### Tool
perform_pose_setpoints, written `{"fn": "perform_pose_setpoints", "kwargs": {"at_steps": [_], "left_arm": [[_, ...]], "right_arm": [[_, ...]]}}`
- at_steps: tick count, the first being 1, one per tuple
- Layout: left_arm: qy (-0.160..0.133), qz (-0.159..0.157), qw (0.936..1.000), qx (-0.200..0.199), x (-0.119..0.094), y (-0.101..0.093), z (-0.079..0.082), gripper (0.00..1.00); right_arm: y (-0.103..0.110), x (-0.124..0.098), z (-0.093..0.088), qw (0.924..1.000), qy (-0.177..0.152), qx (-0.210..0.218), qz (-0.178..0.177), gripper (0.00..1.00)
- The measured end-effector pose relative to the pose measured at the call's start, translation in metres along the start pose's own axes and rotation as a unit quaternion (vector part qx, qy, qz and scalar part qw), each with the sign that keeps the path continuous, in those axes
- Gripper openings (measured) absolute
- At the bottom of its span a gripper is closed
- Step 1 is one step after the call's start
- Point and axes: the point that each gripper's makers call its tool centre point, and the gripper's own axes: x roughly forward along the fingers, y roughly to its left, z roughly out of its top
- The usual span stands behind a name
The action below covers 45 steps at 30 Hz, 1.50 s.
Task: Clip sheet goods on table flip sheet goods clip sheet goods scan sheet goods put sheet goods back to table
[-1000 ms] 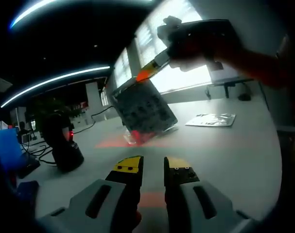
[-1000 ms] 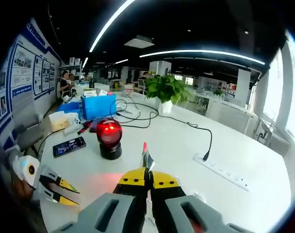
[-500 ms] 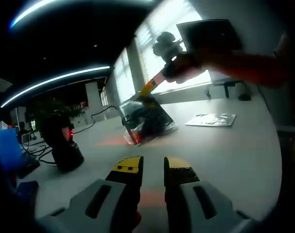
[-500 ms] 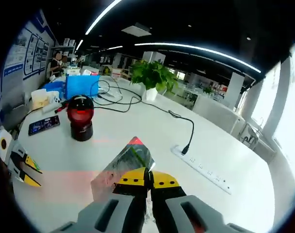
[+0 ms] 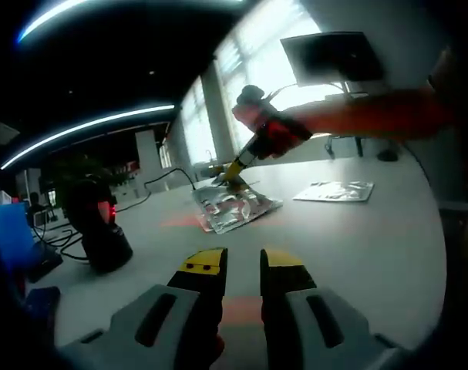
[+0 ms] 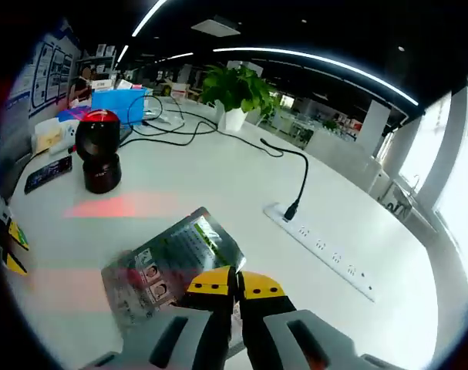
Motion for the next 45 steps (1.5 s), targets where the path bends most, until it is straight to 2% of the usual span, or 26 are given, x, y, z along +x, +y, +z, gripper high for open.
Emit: {"fn": "perform_pose_setpoints", "kwargs": {"at_steps": [5,10,22,27,30,34,36,38,45], "left_arm": [[0.000,-0.001,1.0000,-0.001,0.000,0.000,0.000,0.09],[0.000,-0.001,1.0000,-0.001,0.000,0.000,0.000,0.09],[-0.001,-0.002,1.0000,-0.002,0.000,-0.001,0.000,0.09],[-0.001,-0.001,1.0000,-0.002,0.000,-0.001,0.000,0.09],[0.000,-0.001,1.0000,-0.002,0.000,-0.001,0.000,0.09],[-0.001,-0.001,1.0000,-0.002,0.000,0.000,0.000,0.09],[-0.001,-0.001,1.0000,-0.002,0.000,-0.001,0.000,0.09],[-0.001,-0.001,1.0000,-0.002,0.000,0.000,0.000,0.09],[0.000,0.000,1.0000,-0.001,0.000,0.000,0.000,0.09]], "right_arm": [[-0.012,0.016,-0.011,0.9998,0.009,0.018,-0.006,0.00],[-0.019,0.026,-0.021,0.9996,0.021,0.014,-0.013,0.01],[-0.016,0.032,-0.034,0.9996,0.015,-0.001,-0.026,0.04],[-0.017,0.030,-0.036,0.9993,0.008,-0.005,-0.036,0.07],[-0.025,0.027,-0.032,0.9983,-0.005,0.016,-0.056,0.12],[-0.033,0.017,-0.031,0.9971,-0.018,0.024,-0.070,0.10],[-0.037,0.013,-0.028,0.9963,-0.028,0.034,-0.074,0.06],[-0.035,0.009,-0.027,0.9959,-0.035,0.044,-0.070,0.00],[-0.028,-0.005,-0.025,0.9950,-0.044,0.079,-0.042,0.00]]}}
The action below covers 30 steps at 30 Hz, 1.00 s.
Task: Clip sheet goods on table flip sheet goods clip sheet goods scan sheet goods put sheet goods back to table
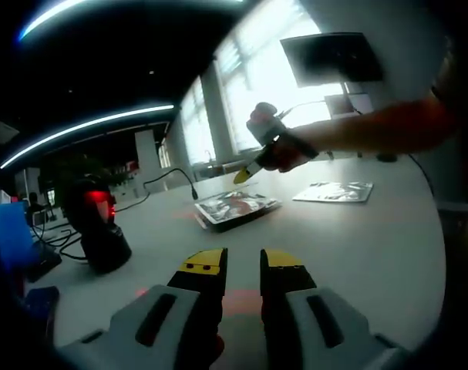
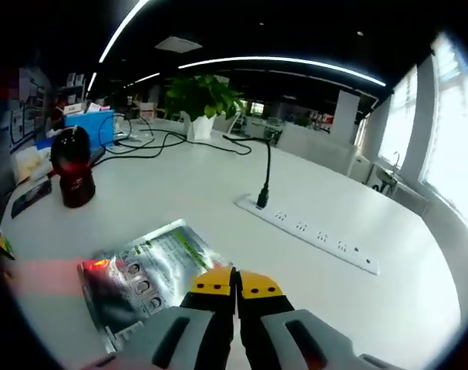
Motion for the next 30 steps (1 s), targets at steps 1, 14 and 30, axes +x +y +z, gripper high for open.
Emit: {"fn": "perform_pose_setpoints", "kwargs": {"at_steps": [1,14,30], "left_arm": [[0.000,0.000,1.0000,0.000,0.000,0.000,0.000,0.09],[0.001,0.002,1.0000,0.001,0.000,0.001,0.000,0.09],[0.002,0.004,1.0000,0.002,0.000,0.002,-0.001,0.09]], "right_arm": [[0.003,-0.002,0.001,1.0000,-0.001,-0.002,0.004,0.00],[0.029,-0.031,0.013,0.9987,-0.012,-0.029,0.039,0.00],[0.038,-0.077,0.020,0.9958,-0.054,-0.052,0.052,0.00]]}}
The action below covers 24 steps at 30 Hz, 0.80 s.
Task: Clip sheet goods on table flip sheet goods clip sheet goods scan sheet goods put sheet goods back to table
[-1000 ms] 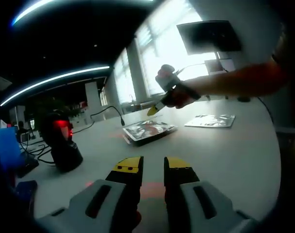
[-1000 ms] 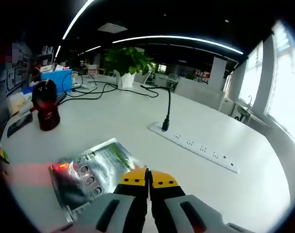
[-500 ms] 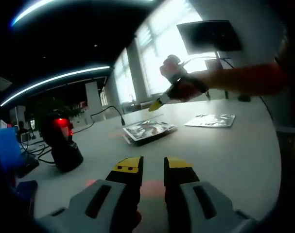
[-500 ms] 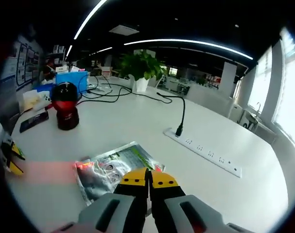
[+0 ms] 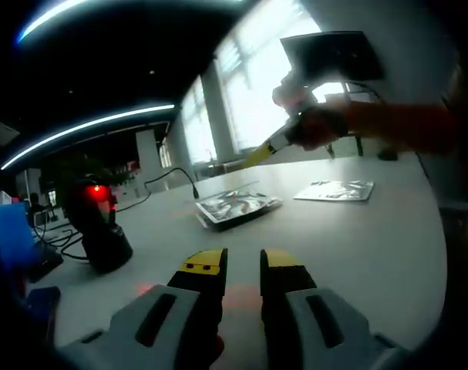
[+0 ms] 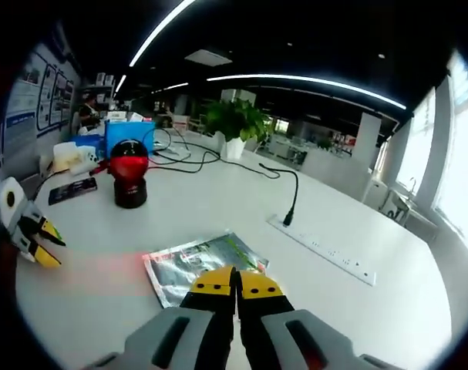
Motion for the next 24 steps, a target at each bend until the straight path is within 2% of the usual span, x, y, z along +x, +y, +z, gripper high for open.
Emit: {"fn": "perform_pose_setpoints", "kwargs": {"at_steps": [12,18,24], "left_arm": [[0.001,0.001,1.0000,0.003,0.000,0.000,-0.001,0.09],[0.001,0.001,1.0000,0.002,0.000,0.000,0.000,0.09],[0.001,0.001,1.0000,0.003,-0.001,-0.001,0.000,0.09]], "right_arm": [[0.014,-0.040,0.001,0.9994,-0.034,0.001,-0.005,0.00],[0.023,-0.058,-0.008,0.9992,-0.036,-0.014,-0.009,0.00],[0.027,-0.076,-0.022,0.9993,-0.036,-0.009,-0.010,0.00]]}}
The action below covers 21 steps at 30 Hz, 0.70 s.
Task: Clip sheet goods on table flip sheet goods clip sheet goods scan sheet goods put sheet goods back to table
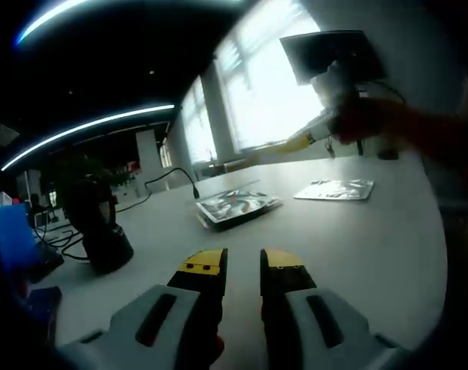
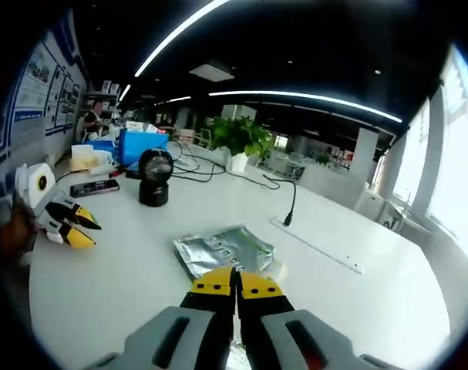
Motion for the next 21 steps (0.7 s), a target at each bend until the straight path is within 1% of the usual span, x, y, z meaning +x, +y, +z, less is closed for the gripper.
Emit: {"fn": "perform_pose_setpoints", "kwargs": {"at_steps": [8,12,18,21], "left_arm": [[0.001,0.001,1.0000,0.002,0.000,0.000,0.000,0.09],[0.002,0.002,1.0000,0.003,0.000,0.000,0.000,0.09],[0.003,0.003,1.0000,0.005,0.000,0.000,-0.001,0.09],[0.003,0.003,1.0000,0.006,0.000,0.000,-0.001,0.09]], "right_arm": [[0.000,-0.025,-0.022,0.9997,-0.003,0.018,-0.014,0.00],[0.001,-0.043,-0.031,0.9991,-0.016,0.034,-0.021,0.00],[0.010,-0.064,-0.052,0.9977,-0.029,0.055,-0.025,0.00],[0.013,-0.075,-0.059,0.9971,-0.034,0.061,-0.030,0.00]]}}
